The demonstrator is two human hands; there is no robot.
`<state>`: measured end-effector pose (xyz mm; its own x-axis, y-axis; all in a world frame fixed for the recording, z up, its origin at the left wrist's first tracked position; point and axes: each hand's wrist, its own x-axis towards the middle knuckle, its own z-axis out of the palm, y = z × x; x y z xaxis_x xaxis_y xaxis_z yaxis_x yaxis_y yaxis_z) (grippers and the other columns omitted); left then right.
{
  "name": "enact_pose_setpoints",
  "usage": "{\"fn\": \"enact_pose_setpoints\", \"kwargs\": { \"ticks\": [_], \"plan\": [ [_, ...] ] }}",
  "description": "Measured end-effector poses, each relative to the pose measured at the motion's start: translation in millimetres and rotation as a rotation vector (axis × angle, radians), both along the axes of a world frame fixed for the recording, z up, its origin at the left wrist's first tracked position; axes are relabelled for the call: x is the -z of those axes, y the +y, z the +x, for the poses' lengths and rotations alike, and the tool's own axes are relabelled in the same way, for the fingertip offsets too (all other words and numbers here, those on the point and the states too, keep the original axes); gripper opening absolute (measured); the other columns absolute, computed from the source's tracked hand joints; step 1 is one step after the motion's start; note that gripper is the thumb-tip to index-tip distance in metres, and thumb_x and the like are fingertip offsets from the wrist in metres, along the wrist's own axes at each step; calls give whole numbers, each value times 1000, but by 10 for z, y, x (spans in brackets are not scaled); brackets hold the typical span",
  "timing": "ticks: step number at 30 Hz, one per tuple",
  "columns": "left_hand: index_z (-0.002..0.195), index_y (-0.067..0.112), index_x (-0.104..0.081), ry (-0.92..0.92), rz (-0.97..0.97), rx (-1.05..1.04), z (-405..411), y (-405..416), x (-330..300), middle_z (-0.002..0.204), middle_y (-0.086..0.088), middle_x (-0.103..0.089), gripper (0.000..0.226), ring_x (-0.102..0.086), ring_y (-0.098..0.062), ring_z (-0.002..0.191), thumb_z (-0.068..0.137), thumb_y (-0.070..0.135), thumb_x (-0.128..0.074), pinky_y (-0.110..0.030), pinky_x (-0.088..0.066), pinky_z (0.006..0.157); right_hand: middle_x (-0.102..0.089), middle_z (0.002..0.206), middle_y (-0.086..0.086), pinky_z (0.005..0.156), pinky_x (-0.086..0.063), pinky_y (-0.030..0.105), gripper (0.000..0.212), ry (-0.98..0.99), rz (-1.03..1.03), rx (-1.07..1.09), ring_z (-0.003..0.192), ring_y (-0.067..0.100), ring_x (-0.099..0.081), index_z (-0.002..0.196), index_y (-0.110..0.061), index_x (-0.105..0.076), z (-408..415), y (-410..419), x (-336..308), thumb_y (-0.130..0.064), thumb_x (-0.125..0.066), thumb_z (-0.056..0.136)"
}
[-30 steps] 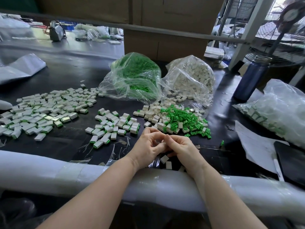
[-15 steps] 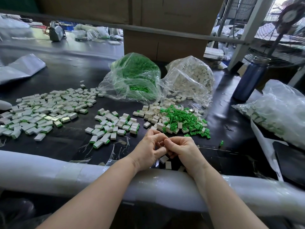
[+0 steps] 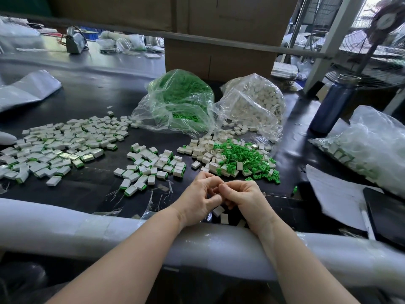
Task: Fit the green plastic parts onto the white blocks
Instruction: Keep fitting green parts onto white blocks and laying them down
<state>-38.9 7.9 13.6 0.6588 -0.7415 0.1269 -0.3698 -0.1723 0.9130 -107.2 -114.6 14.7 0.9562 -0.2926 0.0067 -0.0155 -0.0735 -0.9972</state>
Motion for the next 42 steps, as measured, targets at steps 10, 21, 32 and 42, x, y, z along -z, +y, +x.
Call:
{"fn": "enact_pose_setpoints", "kwargs": {
  "ticks": [10, 21, 32, 42],
  "plan": [
    [82, 21, -58, -2, -3, 6, 11, 8, 5, 100, -1, -41, 23, -50, -13, 80, 85, -1, -54, -16, -45, 72, -58, 52, 0, 49, -39, 15, 20, -1, 11, -5, 49, 5, -47, 70, -12, -73, 6, 7, 7, -12, -61, 86],
    [81, 25, -57, -20, 9, 14, 14, 3, 16, 99, 0, -41, 25, -48, -13, 77, 85, 0, -56, -12, -42, 68, -57, 54, 3, 47, -38, 14, 22, -14, -14, 5, 47, 4, -44, 68, -13, -73, 12, -8, 20, -8, -62, 86],
    [85, 20, -59, -35, 23, 17, -11, 5, -19, 103, -6, -43, 21, -49, -18, 82, 85, -1, -55, -22, -46, 74, -53, 55, 8, 46, -35, 14, 19, -20, -8, 18, 47, 6, -41, 70, -5, -73, 26, -25, 64, -8, -62, 86],
    [93, 8, -62, -20, -19, -42, 2, 16, -16, 102, -5, -43, 10, -52, -19, 80, 88, 2, -57, -25, -48, 76, -64, 56, 1, 48, -45, 16, 24, -61, 43, -9, 50, 8, -57, 70, -13, -72, 22, 26, 34, -20, -59, 88]
  ]
}}
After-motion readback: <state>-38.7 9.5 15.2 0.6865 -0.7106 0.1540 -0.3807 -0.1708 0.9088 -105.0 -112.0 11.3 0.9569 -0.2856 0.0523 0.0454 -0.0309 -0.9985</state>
